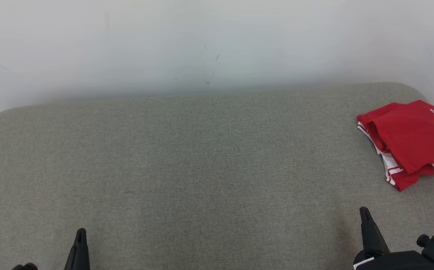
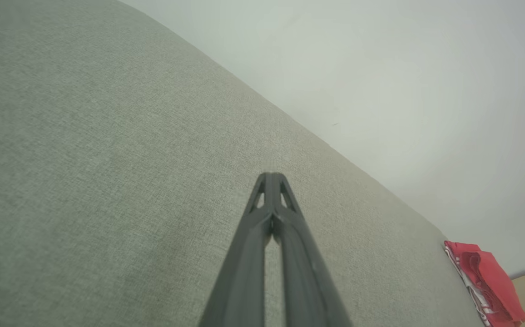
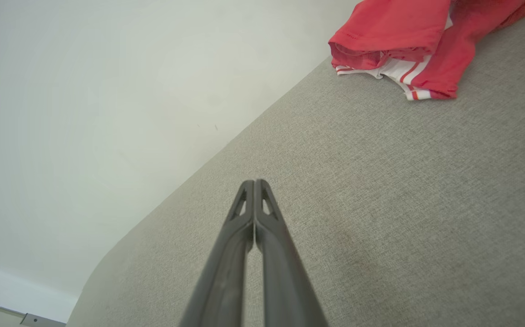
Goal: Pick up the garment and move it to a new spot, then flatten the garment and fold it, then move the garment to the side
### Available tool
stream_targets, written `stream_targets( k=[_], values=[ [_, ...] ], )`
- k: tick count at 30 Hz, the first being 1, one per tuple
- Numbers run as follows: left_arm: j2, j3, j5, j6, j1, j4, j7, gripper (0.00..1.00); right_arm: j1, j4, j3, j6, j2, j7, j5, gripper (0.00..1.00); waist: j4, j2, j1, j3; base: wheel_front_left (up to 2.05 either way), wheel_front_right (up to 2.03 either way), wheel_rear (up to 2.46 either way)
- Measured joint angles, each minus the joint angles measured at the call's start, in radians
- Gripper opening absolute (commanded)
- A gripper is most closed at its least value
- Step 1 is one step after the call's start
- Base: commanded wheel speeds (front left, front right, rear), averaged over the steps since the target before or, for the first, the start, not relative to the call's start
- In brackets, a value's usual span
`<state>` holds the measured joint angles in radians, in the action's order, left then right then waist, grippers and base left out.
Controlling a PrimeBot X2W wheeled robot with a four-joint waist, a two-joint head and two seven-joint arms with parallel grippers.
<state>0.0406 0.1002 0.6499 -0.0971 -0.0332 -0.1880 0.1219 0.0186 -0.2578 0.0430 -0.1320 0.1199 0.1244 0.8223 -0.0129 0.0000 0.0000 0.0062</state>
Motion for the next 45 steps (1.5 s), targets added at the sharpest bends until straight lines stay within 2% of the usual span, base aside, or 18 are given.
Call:
stream_targets(
  k=[19, 45],
  values=[
    [0.001, 0.004, 0.265, -0.009, 0.038, -0.017, -0.063, 0.0, 0.023, 0.003, -0.038, 0.0, -0.015, -0.06, 0.217, 0.0, 0.003, 0.0, 0.0, -0.001, 0.0, 0.0, 0.0],
    [0.003, 0.008, 0.559, -0.018, 0.085, -0.037, -0.14, 0.0, 0.051, 0.004, -0.083, 0.0, -0.033, -0.133, 0.466, 0.0, 0.006, 0.0, 0.0, -0.002, 0.0, 0.0, 0.0]
  ],
)
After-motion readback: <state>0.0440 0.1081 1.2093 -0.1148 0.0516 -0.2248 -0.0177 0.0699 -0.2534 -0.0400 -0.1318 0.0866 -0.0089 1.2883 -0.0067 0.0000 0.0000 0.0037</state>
